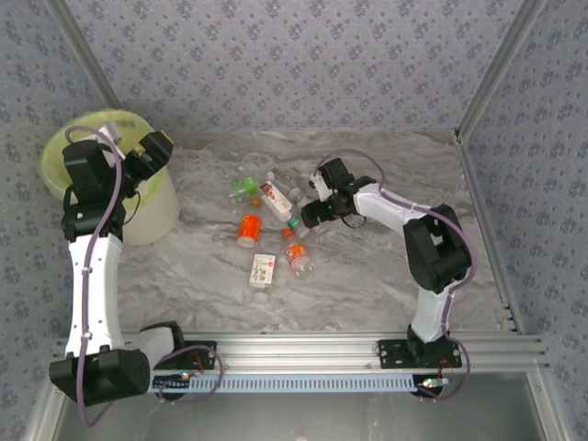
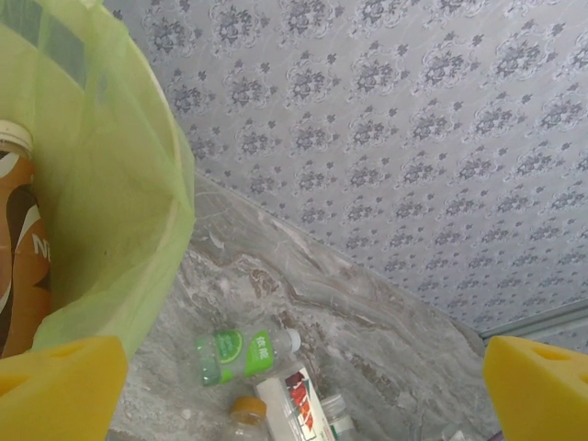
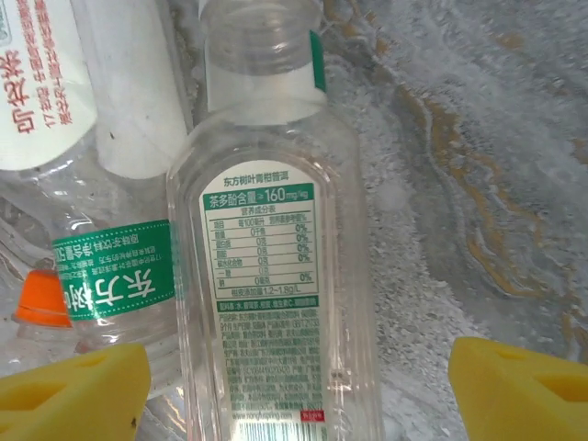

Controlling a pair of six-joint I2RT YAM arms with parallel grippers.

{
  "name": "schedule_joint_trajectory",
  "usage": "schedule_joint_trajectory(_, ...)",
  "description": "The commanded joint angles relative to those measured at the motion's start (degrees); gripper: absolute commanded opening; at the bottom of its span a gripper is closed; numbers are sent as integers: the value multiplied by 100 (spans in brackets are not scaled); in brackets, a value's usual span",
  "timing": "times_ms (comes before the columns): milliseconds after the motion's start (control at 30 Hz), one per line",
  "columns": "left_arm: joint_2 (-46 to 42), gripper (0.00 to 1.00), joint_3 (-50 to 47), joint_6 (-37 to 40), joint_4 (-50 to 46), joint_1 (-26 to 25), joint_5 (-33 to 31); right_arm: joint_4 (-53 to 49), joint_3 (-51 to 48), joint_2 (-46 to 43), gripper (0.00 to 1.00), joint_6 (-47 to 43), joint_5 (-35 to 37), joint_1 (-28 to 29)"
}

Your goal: Put the plastic bottles in the bin

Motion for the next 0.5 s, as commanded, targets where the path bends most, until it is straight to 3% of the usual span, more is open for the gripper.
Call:
schedule_joint_trajectory(0,-96,99,-1,101,-48,25,107,-286,190,223,84,-88,-119,47)
schedule_joint_trajectory(300,-100,99,-35,84,-75,26,155,-301,135,328,61,438,680,8)
schedule_joint_trajectory(467,-87,100,-45,69,-86,26,194,-312,194,493,67,208,416,29)
